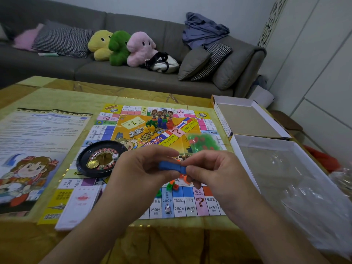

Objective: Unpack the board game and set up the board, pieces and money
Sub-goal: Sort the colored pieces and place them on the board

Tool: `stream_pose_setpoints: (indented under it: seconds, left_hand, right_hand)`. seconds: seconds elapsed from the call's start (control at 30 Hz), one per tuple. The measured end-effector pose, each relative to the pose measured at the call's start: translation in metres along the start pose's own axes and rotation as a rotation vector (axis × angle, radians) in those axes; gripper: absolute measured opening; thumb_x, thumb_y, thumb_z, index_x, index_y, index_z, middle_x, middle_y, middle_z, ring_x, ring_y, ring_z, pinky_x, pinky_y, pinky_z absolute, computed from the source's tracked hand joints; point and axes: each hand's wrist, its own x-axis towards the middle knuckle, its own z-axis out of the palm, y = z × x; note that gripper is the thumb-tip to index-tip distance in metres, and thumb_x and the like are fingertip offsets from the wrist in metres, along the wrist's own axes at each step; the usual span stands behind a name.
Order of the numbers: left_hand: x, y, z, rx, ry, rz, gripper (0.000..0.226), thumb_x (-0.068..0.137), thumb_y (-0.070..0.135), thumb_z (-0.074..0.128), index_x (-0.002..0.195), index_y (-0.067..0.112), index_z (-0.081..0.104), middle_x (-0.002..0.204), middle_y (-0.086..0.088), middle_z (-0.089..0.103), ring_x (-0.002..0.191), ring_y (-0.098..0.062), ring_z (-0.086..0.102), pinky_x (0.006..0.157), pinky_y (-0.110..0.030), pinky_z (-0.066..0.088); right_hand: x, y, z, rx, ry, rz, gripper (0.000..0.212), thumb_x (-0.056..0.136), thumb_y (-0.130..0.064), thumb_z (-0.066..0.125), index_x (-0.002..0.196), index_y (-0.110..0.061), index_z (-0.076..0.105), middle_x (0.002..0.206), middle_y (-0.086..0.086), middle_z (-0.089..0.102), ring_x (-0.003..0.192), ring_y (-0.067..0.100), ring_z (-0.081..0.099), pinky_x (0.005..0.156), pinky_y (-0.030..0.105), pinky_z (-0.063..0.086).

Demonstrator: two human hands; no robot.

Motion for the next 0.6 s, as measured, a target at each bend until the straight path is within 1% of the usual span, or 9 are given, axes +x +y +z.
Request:
stream_pose_setpoints:
  seconds: [0.1,0.2,0.27,0.33,0.43,0.5,0.57,0.6]
  left_hand:
    - [0.0,-0.0009,-0.0001,0.053,0.028,0.035,0.037,0.073,0.002,0.088,0.101,0.025,0.08,0.094,0.013,0.08,0.088,-0.008,0.077,0.072,-0.021,0.061]
    - [-0.002,-0.002,0.0009,0.088,0.044,0.059,0.037,0.073,0.003,0.088,0.101,0.026,0.081,0.094,0.015,0.08,0.089,-0.006,0.077,0.076,-0.026,0.063]
    - [-0.0034,-0.0026,0.0013,0.111,0.053,0.078,0.037,0.073,0.003,0.088,0.101,0.027,0.082,0.094,0.017,0.08,0.089,-0.003,0.077,0.078,-0.024,0.063]
    - [-0.0054,-0.0026,-0.0001,0.149,0.055,0.1,0.037,0.073,0.004,0.089,0.1,0.029,0.083,0.094,0.019,0.079,0.089,-0.001,0.076,0.08,-0.021,0.062]
    - [-0.0074,-0.0031,-0.0016,0.167,0.045,0.113,0.038,0.074,0.005,0.088,0.101,0.03,0.082,0.095,0.02,0.079,0.091,-0.001,0.075,0.08,-0.02,0.062]
    - [-0.0068,-0.0038,-0.002,0.136,0.033,0.098,0.037,0.075,0.004,0.087,0.102,0.028,0.082,0.096,0.017,0.08,0.091,-0.004,0.076,0.08,-0.022,0.062]
    - [-0.0048,-0.0033,-0.0031,0.004,0.02,0.039,0.036,0.074,0.004,0.084,0.104,0.024,0.08,0.096,0.01,0.081,0.091,-0.011,0.078,0.079,-0.026,0.063]
    - [-0.0039,-0.0022,-0.0037,-0.078,0.018,0.007,0.035,0.074,0.006,0.082,0.105,0.022,0.078,0.097,0.006,0.081,0.092,-0.013,0.078,0.079,-0.027,0.063]
  right_hand:
    - [0.0013,0.0002,-0.0006,0.087,-0.004,0.054,0.019,0.09,0.009,0.071,0.089,-0.007,0.081,0.079,0.016,0.076,0.067,0.022,0.071,0.06,0.029,0.056]
    - [0.0023,0.001,-0.0009,0.096,-0.006,0.077,0.017,0.089,0.01,0.072,0.088,-0.006,0.08,0.077,0.018,0.075,0.065,0.02,0.07,0.06,0.03,0.056]
    - [0.0018,0.0005,-0.0002,0.117,-0.015,0.106,0.019,0.088,0.012,0.072,0.084,-0.006,0.079,0.073,0.017,0.074,0.062,0.019,0.069,0.056,0.028,0.054]
    - [0.0011,0.0015,0.0013,0.197,-0.044,0.167,0.023,0.087,0.015,0.07,0.08,-0.006,0.077,0.071,0.018,0.071,0.059,0.02,0.066,0.053,0.028,0.05]
    - [-0.0007,0.0031,0.0029,0.308,-0.068,0.238,0.026,0.087,0.016,0.068,0.076,-0.007,0.075,0.073,0.019,0.069,0.057,0.021,0.062,0.053,0.028,0.048]
    - [-0.0008,0.0036,0.0044,0.334,-0.065,0.224,0.022,0.087,0.014,0.069,0.08,-0.005,0.075,0.074,0.02,0.07,0.058,0.022,0.063,0.053,0.028,0.049]
    - [-0.0001,0.0021,0.0059,0.375,-0.067,0.201,0.01,0.083,0.006,0.074,0.09,-0.001,0.074,0.078,0.021,0.072,0.062,0.023,0.065,0.053,0.027,0.051]
    - [0.0008,0.0019,0.0059,0.389,-0.063,0.186,0.016,0.078,0.0,0.077,0.094,0.0,0.074,0.08,0.021,0.073,0.065,0.024,0.066,0.053,0.026,0.052]
